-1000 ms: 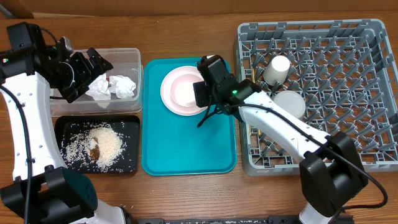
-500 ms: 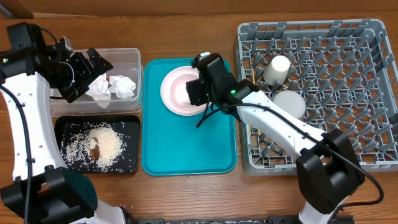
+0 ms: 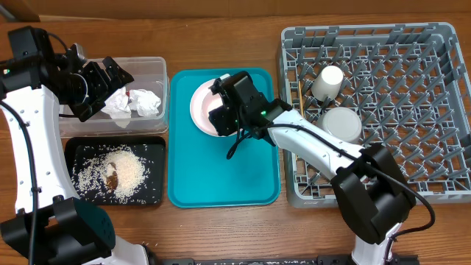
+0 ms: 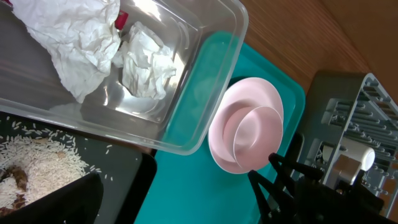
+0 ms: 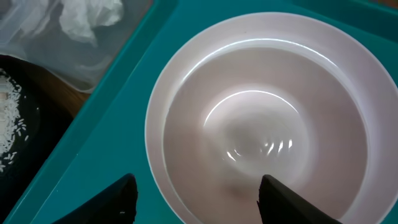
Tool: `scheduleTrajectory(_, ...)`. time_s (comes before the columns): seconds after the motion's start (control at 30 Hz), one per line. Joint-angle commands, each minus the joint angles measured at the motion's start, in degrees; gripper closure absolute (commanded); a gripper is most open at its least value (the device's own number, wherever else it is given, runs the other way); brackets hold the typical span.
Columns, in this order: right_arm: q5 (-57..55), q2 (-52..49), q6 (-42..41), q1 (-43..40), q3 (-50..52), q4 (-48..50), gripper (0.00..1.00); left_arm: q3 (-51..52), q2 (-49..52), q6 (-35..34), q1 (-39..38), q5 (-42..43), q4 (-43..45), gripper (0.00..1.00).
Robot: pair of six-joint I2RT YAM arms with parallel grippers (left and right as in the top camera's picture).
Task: Sort waste into correct bins and load items into the dishwasher
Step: 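Lower the right gripper and grasp the rim of the pink bowl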
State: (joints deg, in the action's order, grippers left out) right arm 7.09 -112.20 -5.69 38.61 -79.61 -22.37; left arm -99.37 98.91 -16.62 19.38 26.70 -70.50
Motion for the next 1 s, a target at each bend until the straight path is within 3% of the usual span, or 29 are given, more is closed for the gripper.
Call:
scheduleTrajectory(0.0, 0.3, -0.1, 1.3, 0.4, -1.4, 0.7, 0.37, -1.2, 0.3, -0.8, -0.3, -0.3, 0.1, 0.0)
scheduleTrajectory(0.1, 0.3, -0.1, 1.4, 0.4, -1.4, 2.1, 0.41, -1.2, 0.3, -0.8, -0.3, -0.3, 0.1, 0.0)
scheduleTrajectory(0.8, -6.2, -5.0, 4.5, 5.2, -1.4, 11.8, 0.43, -1.2, 0.3, -0.8, -0.3, -0.3, 0.1, 0.0)
scheduleTrajectory(0.97, -7.5, -6.9, 4.5, 5.2, -1.4, 12.9, 0.51, -1.2, 0.3, -0.8, -0.3, -0.3, 0.1, 0.0)
